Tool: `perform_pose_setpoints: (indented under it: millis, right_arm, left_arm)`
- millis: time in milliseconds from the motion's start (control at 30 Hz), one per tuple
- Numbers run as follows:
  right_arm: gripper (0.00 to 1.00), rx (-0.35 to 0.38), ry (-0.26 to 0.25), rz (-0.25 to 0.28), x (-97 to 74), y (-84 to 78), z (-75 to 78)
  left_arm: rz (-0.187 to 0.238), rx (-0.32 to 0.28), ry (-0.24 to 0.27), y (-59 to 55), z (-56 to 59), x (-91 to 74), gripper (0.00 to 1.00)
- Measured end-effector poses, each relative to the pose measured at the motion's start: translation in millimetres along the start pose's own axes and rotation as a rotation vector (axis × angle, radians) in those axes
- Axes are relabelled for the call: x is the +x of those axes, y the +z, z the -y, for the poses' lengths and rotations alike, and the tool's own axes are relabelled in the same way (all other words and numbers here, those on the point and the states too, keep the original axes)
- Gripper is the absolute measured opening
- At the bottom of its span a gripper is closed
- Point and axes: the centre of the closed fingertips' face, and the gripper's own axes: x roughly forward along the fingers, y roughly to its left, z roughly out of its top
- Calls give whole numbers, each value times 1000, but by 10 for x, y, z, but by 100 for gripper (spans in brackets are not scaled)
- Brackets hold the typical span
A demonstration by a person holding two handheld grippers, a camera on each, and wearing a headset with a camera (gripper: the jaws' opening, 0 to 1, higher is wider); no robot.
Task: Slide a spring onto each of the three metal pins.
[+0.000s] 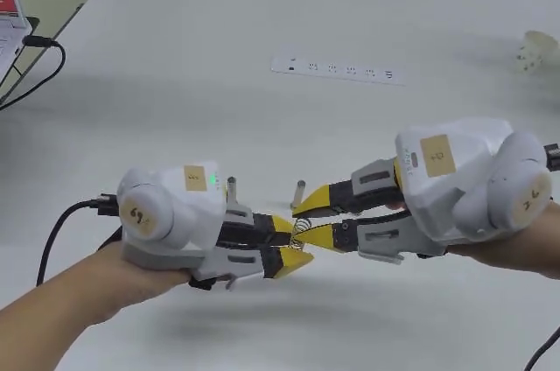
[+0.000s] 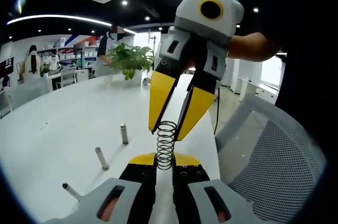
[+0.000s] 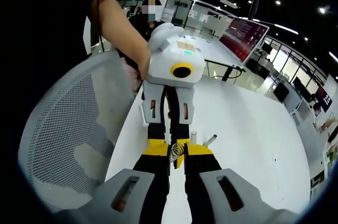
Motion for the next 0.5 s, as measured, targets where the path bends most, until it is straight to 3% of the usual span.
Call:
perform_pose_setpoints:
  millis: [500]
  right_arm:
    - [7, -5, 10, -14, -3, -10, 4]
  left_arm:
    - [0, -23, 7, -12, -23, -3, 5]
